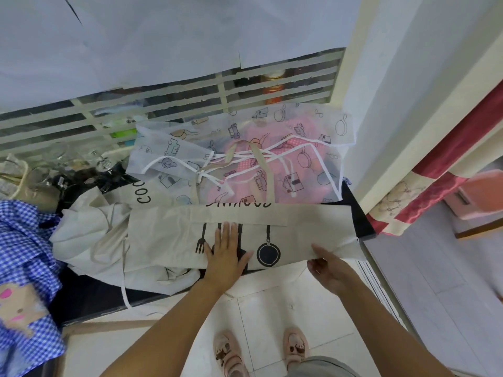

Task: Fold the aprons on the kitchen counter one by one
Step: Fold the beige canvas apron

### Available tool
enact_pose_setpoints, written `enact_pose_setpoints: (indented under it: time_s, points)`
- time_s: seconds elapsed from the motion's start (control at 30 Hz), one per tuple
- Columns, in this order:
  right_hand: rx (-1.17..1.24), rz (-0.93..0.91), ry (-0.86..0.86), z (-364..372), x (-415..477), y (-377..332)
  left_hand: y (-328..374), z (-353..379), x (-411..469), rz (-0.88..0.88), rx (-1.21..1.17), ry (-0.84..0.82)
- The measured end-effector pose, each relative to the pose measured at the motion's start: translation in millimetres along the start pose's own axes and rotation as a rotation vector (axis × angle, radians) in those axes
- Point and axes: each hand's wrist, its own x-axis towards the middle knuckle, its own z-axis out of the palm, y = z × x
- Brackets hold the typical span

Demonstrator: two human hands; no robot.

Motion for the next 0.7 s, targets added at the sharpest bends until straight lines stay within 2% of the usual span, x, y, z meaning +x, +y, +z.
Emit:
enact_pose_setpoints:
  time_s: [0.1,0.2,0.3,0.43,0.57,0.63,0.7]
  points:
    - [-0.049,-0.036,0.014,21.0,4.7,-10.9,-2.0,-0.2,14.5,0.025,0.066,-0.038]
    - [0.101,-0.149,0.048,33.3,15.6,-20.0,-0.3,-3.9,27.9,0.068,0.124,-0.091]
    - [0.161,-0.202,0.009,39.8,17.7,-40.4,11.6,-8.3,40.3,0.082,0.240,-0.043]
    - [0.078,-0.417,-0.001,41.5,6.8,-68.2,27.6,-2.2,47.6,0.060,0.258,-0.258]
    - [-0.286,-0.561,0.074,63.9,-18.8,-69.7,31.4,-15.8,52.2,0.059,-0.004,-0.399]
    - [-0.523,-0.629,0.144,83.4,-31.6,-68.6,25.3,-34.8,52.6,0.037,-0.300,-0.393]
    - [-0.781,-0.712,0.180,108.5,-42.7,-63.4,8.5,-56.9,45.6,-0.046,-0.651,-0.289]
